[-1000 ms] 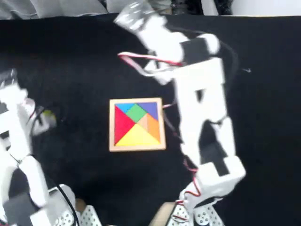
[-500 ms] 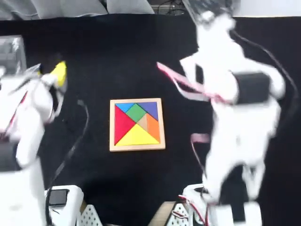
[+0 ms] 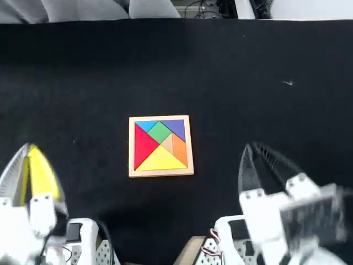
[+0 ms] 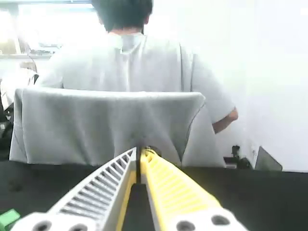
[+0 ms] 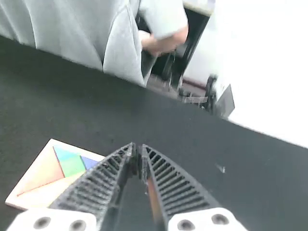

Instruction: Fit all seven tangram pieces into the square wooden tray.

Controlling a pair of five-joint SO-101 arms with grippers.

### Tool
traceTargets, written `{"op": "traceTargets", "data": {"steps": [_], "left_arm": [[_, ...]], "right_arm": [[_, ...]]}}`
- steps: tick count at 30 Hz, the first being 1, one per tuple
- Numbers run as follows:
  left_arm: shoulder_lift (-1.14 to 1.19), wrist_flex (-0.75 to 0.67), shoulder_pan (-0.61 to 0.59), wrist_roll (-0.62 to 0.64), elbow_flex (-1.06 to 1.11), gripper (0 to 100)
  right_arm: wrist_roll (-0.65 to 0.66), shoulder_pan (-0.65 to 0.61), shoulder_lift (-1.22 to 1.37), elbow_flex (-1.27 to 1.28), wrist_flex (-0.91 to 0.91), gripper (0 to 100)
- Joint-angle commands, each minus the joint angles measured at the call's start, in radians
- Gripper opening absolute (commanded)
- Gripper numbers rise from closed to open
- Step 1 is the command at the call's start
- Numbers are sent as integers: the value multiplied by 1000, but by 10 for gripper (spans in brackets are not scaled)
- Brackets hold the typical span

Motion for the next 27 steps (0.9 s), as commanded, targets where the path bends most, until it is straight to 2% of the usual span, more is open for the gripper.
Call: {"op": "traceTargets", "data": {"steps": [1,4,6,9,12,15,19,22,27], "left_arm": [[18,-5,8,3,119,30],[2,-35,13,9,219,30],[-11,-121,7,6,334,30],[-14,-273,7,3,538,30],[-14,-417,7,5,719,30],[-14,-503,8,11,860,30],[-14,-523,7,3,1027,30],[-14,-505,-10,2,1072,30],[-14,-322,-59,3,1072,30]], "right_arm": [[3,17,-193,231,-80,11],[52,18,-288,444,-183,11],[55,29,-341,582,-279,11],[52,112,-430,783,-454,11],[5,190,-513,961,-594,11],[-46,222,-541,1066,-618,11],[-74,229,-536,1202,-621,11],[-74,224,-536,1328,-628,15],[-74,224,-536,1544,-626,12]]}}
